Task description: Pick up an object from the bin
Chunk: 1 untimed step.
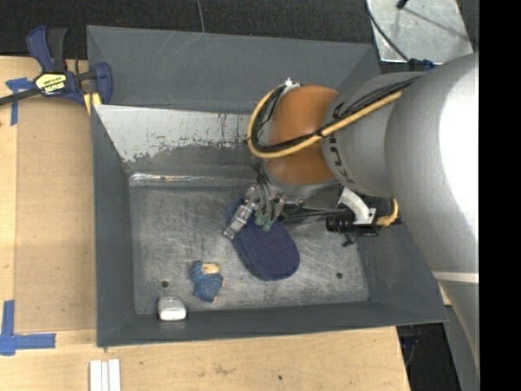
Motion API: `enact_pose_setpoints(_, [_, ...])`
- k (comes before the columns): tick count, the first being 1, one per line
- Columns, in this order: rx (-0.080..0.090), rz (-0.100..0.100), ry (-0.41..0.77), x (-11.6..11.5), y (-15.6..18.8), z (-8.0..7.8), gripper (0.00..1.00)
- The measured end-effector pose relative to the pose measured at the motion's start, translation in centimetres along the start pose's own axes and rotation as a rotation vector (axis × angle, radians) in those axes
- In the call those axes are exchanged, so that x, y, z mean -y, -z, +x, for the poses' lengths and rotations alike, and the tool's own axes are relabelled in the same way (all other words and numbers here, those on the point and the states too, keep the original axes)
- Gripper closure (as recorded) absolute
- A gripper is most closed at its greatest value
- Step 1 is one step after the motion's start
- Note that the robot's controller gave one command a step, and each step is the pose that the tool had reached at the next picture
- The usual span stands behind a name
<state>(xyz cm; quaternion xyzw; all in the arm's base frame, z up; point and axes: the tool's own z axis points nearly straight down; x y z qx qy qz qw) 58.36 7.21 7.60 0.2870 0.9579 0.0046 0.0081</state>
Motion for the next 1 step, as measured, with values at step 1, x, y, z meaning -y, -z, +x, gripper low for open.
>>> enact_pose_setpoints(1, [-0.004, 0.007, -0.120, -1.18, 18.83, -0.91, 1.00])
